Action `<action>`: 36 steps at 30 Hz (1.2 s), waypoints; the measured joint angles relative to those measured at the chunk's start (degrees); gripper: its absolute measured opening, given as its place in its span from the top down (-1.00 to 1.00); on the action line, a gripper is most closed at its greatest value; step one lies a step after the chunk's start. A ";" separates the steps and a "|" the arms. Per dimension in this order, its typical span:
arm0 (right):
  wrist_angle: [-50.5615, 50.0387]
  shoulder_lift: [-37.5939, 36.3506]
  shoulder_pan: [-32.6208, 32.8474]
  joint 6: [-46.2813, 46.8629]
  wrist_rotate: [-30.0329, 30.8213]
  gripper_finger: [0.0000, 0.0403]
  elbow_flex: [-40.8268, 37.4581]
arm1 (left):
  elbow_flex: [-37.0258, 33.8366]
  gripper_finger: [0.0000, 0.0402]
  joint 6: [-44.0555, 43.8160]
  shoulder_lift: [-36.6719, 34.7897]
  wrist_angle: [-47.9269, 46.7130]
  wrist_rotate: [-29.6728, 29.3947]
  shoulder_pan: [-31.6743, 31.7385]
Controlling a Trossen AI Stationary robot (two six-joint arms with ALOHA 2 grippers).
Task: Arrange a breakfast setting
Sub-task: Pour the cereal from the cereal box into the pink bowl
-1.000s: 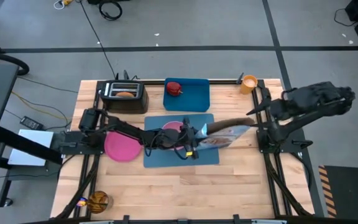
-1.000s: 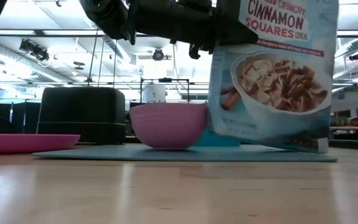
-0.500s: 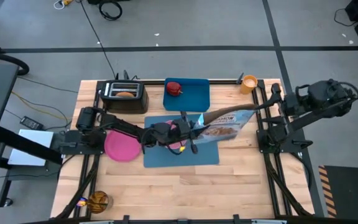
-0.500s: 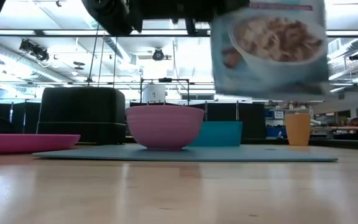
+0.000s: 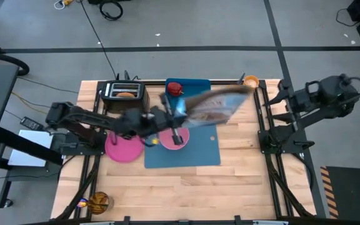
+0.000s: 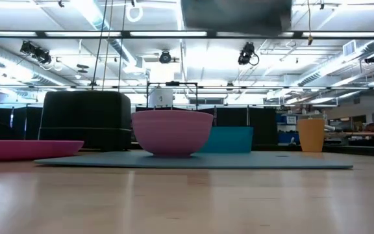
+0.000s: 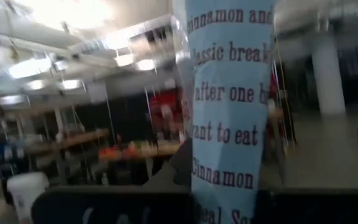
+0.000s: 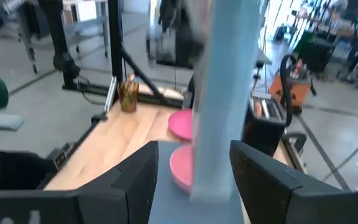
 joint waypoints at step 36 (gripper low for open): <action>123.64 32.46 -10.84 -9.69 -4.90 -0.85 -44.51 | 0.09 0.95 -18.75 -0.62 15.99 18.08 6.18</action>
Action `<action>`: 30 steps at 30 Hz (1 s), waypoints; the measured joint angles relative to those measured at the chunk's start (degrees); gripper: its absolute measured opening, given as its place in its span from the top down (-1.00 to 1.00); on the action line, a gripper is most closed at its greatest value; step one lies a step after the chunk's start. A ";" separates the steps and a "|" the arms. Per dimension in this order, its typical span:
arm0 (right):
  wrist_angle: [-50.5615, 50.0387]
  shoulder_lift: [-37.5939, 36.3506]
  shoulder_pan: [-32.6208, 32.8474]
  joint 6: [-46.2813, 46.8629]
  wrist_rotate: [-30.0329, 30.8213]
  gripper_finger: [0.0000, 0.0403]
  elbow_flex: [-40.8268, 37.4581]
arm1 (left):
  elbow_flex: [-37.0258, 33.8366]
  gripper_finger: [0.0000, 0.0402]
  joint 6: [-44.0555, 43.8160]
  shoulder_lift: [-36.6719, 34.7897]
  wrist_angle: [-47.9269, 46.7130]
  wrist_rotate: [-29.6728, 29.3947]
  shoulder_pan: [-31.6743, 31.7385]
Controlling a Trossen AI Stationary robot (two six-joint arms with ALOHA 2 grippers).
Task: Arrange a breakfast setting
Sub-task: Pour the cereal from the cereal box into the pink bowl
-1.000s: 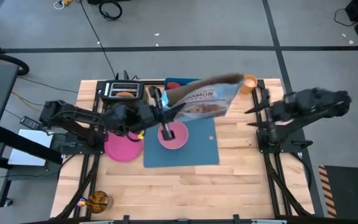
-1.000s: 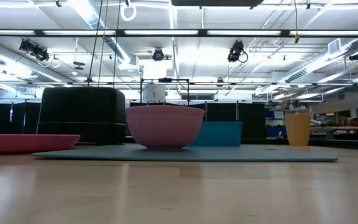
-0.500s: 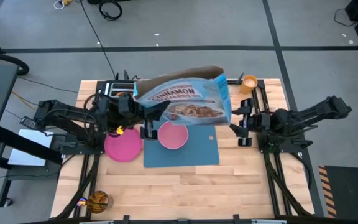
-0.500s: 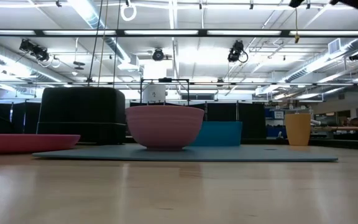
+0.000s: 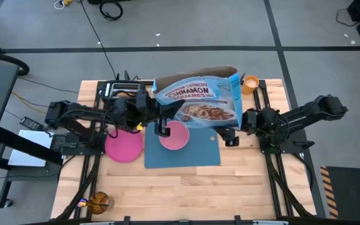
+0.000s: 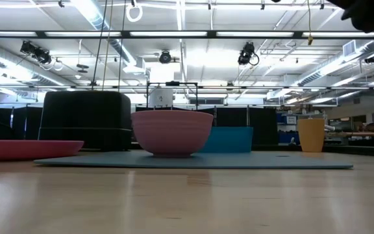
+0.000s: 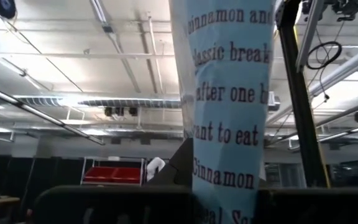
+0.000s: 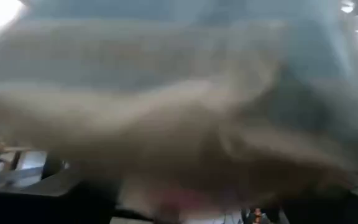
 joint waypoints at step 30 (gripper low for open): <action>9.22 2.23 -0.10 -0.72 2.04 -0.01 1.04 | -0.11 0.30 3.02 -0.51 -12.81 1.84 0.29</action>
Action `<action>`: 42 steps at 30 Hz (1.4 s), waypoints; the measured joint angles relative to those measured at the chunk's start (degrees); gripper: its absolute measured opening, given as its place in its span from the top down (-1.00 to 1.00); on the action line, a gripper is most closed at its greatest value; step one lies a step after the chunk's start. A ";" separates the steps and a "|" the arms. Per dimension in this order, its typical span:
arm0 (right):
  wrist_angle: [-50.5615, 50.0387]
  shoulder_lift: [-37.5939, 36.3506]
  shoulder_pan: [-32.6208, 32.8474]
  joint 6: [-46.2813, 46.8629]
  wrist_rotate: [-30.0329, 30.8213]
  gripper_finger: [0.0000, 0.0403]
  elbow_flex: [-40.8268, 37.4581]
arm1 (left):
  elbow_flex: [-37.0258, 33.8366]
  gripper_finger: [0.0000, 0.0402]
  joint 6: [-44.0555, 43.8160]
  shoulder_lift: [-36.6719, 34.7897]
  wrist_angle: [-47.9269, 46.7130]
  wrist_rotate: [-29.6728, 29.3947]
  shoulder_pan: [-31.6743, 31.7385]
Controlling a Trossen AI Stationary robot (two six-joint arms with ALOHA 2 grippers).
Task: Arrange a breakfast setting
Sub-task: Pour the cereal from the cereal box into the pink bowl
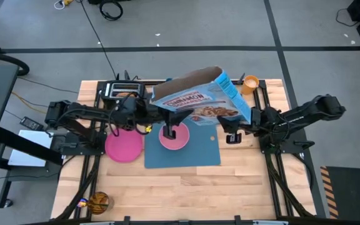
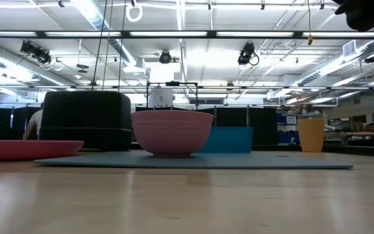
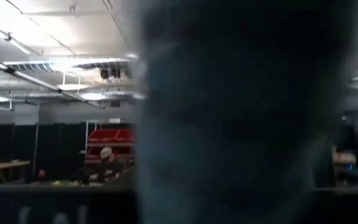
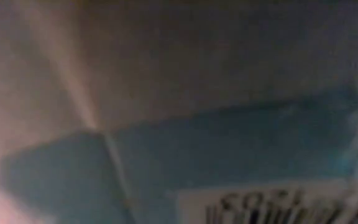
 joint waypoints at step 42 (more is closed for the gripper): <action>-63.79 -52.75 12.18 3.99 10.74 0.22 -16.40 | -8.51 -0.16 -18.86 -17.73 -87.53 -33.43 -8.91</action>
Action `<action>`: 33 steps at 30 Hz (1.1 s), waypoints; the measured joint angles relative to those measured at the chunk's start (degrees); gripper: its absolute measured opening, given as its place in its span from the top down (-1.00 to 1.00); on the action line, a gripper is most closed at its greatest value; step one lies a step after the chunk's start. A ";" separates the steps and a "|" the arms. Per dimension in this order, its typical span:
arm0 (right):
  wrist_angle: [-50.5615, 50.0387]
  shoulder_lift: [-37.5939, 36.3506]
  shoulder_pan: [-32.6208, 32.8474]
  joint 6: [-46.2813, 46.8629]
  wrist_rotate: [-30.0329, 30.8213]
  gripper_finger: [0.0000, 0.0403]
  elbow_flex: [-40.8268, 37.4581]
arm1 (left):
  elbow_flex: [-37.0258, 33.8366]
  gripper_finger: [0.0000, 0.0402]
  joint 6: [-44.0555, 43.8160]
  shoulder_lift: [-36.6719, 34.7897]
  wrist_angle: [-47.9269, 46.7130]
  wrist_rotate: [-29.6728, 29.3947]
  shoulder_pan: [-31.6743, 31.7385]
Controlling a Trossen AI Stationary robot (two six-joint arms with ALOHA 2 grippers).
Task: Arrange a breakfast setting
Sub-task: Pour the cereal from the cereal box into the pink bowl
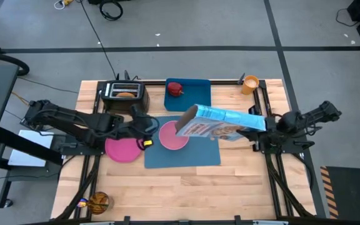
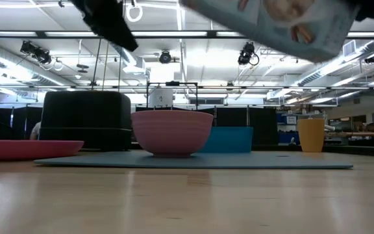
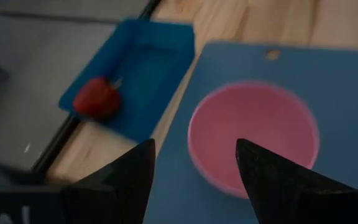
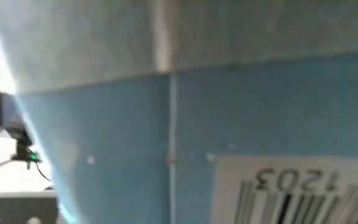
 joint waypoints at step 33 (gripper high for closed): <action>-27.22 26.15 -6.16 2.48 -1.13 0.22 21.25 | -0.03 -0.16 -1.34 11.34 -5.16 9.71 7.65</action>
